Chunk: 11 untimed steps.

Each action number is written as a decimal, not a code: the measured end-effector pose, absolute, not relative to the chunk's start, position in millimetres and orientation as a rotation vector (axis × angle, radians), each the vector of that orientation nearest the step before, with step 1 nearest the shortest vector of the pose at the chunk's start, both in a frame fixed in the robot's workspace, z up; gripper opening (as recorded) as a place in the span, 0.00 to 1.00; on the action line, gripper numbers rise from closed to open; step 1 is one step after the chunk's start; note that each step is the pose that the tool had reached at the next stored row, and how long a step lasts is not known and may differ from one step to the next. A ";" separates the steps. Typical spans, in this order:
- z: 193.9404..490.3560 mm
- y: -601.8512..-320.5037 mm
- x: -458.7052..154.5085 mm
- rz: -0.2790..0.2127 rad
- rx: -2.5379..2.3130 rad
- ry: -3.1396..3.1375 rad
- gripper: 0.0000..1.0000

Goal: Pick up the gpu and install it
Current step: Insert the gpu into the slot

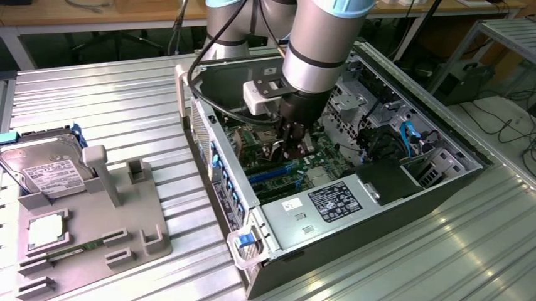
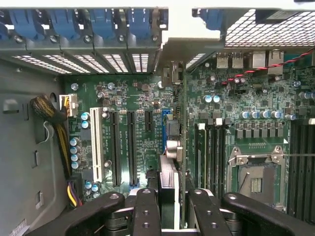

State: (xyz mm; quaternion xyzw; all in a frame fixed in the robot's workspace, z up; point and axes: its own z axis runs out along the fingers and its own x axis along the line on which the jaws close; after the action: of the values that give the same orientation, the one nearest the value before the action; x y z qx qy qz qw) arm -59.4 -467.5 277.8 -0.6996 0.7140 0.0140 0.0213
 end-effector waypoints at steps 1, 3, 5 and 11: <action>277.2 -467.9 -59.5 0.043 -2.169 2.213 0.28; 276.3 -468.3 -60.2 0.044 -2.169 2.214 0.28; 275.1 -468.4 -61.0 0.044 -2.169 2.214 0.28; 268.9 -469.3 -62.4 0.045 -2.170 2.215 0.28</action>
State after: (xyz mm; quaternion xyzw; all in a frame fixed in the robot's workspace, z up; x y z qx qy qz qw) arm -62.4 -469.3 268.9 -0.6996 0.7141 0.0146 0.0204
